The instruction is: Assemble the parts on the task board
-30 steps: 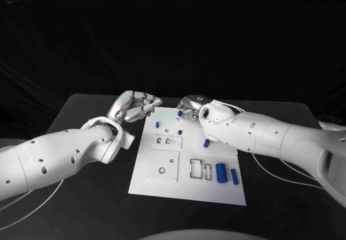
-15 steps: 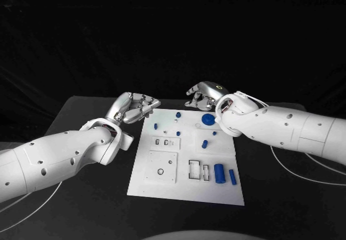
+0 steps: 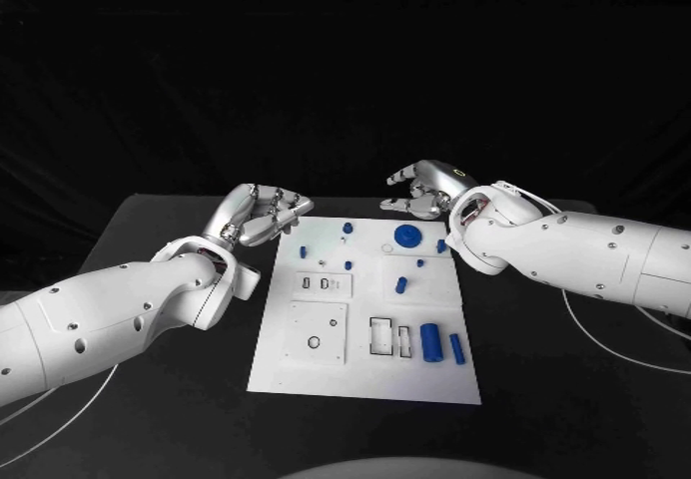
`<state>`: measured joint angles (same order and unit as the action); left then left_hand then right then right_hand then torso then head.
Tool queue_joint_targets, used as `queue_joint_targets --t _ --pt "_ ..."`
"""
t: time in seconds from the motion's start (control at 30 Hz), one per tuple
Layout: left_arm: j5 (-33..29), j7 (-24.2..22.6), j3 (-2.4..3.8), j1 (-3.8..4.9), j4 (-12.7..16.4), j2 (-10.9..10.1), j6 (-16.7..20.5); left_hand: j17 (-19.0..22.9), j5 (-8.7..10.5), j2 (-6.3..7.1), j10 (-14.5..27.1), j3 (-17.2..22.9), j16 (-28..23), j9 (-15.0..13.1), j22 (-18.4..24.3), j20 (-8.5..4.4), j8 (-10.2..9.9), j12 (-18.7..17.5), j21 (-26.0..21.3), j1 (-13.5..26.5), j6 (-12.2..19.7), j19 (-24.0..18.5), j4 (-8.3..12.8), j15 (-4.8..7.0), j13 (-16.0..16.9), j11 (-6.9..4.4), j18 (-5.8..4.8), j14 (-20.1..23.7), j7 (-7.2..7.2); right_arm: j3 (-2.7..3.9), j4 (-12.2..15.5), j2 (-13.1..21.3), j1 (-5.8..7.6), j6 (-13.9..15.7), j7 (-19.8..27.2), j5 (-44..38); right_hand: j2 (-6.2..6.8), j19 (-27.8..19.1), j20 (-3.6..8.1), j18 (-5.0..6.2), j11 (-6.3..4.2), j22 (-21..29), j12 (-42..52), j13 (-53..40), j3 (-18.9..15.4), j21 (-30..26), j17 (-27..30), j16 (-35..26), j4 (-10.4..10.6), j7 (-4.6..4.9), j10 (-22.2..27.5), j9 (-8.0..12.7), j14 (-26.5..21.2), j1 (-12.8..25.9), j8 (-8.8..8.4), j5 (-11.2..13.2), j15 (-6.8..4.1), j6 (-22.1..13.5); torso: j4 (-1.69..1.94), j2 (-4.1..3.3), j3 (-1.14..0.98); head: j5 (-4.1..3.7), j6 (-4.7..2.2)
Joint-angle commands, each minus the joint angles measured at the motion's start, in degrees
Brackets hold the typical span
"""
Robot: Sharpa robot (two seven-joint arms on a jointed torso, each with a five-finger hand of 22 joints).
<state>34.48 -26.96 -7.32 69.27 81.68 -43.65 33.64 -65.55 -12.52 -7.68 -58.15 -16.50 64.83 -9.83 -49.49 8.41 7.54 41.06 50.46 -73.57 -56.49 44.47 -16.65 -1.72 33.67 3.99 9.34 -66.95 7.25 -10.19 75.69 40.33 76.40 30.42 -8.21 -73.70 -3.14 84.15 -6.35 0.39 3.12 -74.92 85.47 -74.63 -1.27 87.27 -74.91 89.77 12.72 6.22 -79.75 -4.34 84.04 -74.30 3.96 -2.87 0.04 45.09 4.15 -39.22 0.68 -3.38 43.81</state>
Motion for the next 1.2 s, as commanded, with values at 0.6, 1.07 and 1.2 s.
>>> queue_joint_targets --t 0.6,1.07,1.2 --pt "-0.07 -0.51 0.03 0.15 -0.27 0.51 -0.43 0.06 -0.35 -0.08 0.15 -0.3 -0.02 -0.01 0.12 0.11 -0.26 -0.1 -0.53 -0.5 0.29 0.07 -0.02 0.18 -0.15 -0.01 0.89 0.0 0.28 -0.24 -2.54 0.44 -2.07 -10.18 -8.17 -1.94 0.1 5.85 -0.64 -0.39 -0.54 -15.08 4.53 -15.37 -0.65 2.73 -15.09 0.23 -2.13 -0.41 -10.25 -1.5 5.96 2.54 0.82 -1.34 0.35 4.07 0.09 -0.06 0.02 -1.29 0.2" --pt "-0.07 -0.85 0.03 0.15 -0.4 0.39 -0.44 10.03 -0.34 -0.49 2.48 -1.38 -11.37 -0.29 1.16 0.58 -0.4 -2.43 -3.98 -0.4 0.95 0.17 -0.02 -0.47 -2.29 0.66 0.83 8.96 0.8 -0.24 -4.17 0.75 -3.4 -12.28 -7.93 -3.05 0.48 5.85 0.18 -0.39 -1.12 -15.08 4.53 -15.37 0.88 2.73 -15.09 0.23 -5.03 -0.26 -10.25 -1.68 5.96 0.66 0.41 -4.0 -0.37 4.52 0.1 0.01 0.04 -1.37 0.01" --pt "-0.07 -0.96 0.03 0.15 -0.29 0.27 -0.34 10.49 -0.35 -0.58 2.52 -1.44 -11.88 -0.34 1.29 0.62 -0.37 -2.59 -4.35 -0.5 0.94 0.29 -0.02 -0.49 -2.56 0.68 0.85 9.09 0.81 -0.24 -4.52 0.62 -3.7 -13.04 -8.37 -3.94 0.57 5.85 0.18 -0.39 -0.98 -15.08 4.53 -15.37 1.26 2.73 -15.09 0.23 -5.7 0.04 -10.25 -1.84 5.96 0.22 0.56 -3.89 -0.31 5.14 0.06 -0.04 -0.01 -1.43 -0.03"
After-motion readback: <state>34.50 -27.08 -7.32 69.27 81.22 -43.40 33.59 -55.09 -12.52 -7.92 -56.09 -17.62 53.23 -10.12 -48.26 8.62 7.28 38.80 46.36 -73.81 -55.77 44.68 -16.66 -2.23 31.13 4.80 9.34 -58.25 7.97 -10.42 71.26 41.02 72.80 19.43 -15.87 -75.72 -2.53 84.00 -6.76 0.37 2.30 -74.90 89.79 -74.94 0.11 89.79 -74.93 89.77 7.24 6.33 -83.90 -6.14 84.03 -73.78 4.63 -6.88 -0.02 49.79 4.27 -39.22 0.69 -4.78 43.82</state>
